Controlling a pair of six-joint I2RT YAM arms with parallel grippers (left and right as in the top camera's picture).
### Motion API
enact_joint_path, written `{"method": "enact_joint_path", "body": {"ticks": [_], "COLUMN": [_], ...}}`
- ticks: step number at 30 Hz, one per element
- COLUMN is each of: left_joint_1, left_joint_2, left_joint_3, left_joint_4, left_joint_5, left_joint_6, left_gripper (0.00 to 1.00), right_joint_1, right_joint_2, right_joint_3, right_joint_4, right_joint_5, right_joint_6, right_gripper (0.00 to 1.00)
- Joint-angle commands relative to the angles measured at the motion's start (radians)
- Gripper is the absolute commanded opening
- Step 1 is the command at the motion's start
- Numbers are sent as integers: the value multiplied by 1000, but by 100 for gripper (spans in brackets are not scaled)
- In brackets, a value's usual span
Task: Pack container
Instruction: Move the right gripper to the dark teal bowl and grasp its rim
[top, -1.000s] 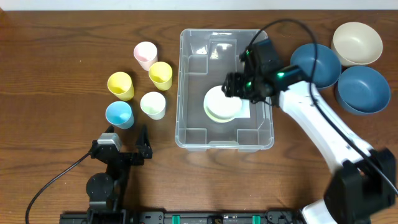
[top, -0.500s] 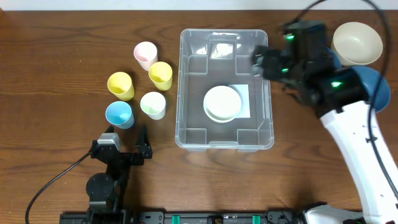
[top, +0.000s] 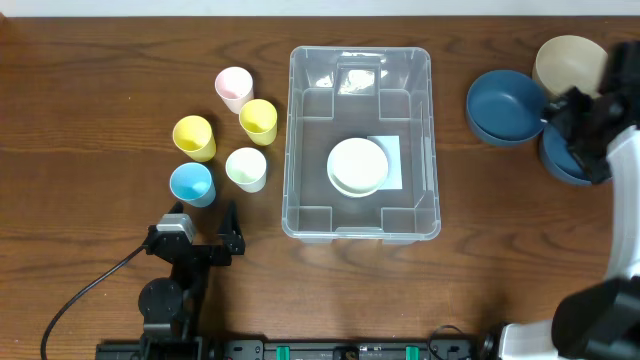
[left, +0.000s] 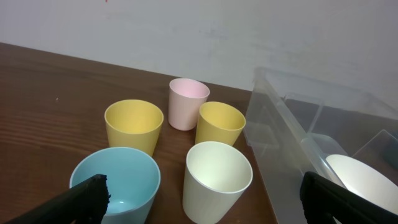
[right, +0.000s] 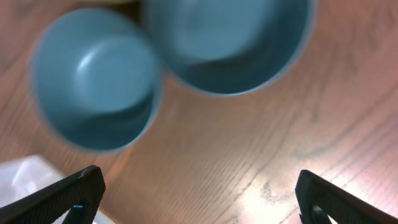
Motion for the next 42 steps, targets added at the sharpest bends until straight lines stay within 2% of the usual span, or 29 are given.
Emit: {"method": "enact_joint_path", "body": {"ticks": [1, 12, 26, 34, 38, 42], "left_joint_1": [5, 5, 5, 5, 5, 5], "left_joint_2": [-6, -6, -6, -6, -6, -6], "left_joint_3": [-30, -30, -30, -30, -30, -30], "left_joint_4": [-14, -14, -14, -14, -14, -14], "left_joint_5": [-3, -3, -3, -3, -3, -3], "left_joint_6": [17, 17, 17, 17, 17, 17], "left_gripper": [98, 98, 98, 98, 98, 98], "right_joint_1": [-94, -217, -235, -256, -273, -304], "right_joint_2": [56, 201, 362, 424, 426, 426], "right_joint_3": [9, 9, 8, 8, 8, 8], "right_joint_4": [-12, 16, 100, 135, 142, 143], "right_joint_5": [-76, -55, 13, 19, 23, 32], "right_joint_6": [78, 111, 109, 71, 71, 54], "right_gripper": [99, 99, 99, 96, 82, 61]}}
